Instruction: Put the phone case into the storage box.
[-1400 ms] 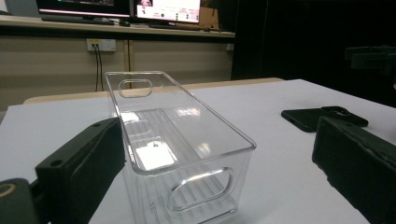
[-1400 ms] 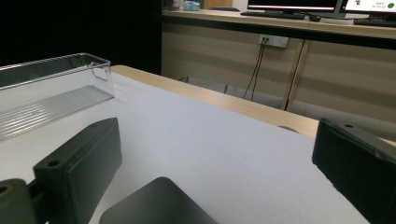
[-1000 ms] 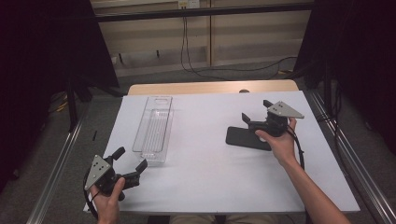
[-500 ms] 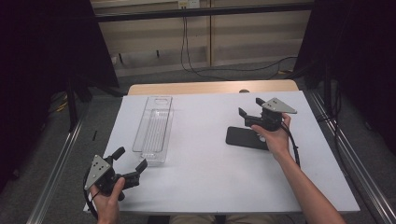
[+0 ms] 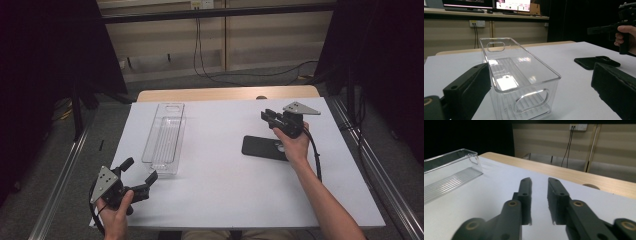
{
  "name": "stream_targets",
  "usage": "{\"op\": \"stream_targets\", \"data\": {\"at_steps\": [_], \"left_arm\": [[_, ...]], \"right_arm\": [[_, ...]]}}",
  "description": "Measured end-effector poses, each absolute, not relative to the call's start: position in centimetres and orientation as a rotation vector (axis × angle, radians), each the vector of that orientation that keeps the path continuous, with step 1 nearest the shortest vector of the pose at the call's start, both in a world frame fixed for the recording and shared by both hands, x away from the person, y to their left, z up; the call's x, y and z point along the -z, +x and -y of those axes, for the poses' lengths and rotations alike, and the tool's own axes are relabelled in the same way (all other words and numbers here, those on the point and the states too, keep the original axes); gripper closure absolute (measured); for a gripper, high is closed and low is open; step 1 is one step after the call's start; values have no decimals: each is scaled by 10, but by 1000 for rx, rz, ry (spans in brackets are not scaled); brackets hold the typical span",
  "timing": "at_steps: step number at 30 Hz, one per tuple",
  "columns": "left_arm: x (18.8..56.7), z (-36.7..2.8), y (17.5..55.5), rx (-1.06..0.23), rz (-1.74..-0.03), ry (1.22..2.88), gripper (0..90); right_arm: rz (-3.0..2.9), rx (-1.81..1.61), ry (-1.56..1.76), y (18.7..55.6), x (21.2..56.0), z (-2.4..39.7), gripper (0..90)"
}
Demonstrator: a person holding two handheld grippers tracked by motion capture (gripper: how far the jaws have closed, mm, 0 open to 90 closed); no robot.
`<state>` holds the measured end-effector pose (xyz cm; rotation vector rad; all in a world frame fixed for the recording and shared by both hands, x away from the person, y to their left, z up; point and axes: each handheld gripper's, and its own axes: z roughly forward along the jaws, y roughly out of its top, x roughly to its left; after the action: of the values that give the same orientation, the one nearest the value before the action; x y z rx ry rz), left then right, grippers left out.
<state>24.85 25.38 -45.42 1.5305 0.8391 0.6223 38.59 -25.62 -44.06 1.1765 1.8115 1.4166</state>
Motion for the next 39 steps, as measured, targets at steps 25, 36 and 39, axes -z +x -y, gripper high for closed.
{"op": "stream_targets", "data": {"at_steps": [25,36,39], "left_arm": [[455,-253,249,-612,-841,1532,27],[454,-253,249,-623,-845,1533,27],[455,-253,249,-622,-845,1533,27]], "right_arm": [[-2256,-1138,1488,424,441,243,900],[-2356,-1015,1551,438,445,233,900],[-2394,-959,1572,442,444,226,900]]}}
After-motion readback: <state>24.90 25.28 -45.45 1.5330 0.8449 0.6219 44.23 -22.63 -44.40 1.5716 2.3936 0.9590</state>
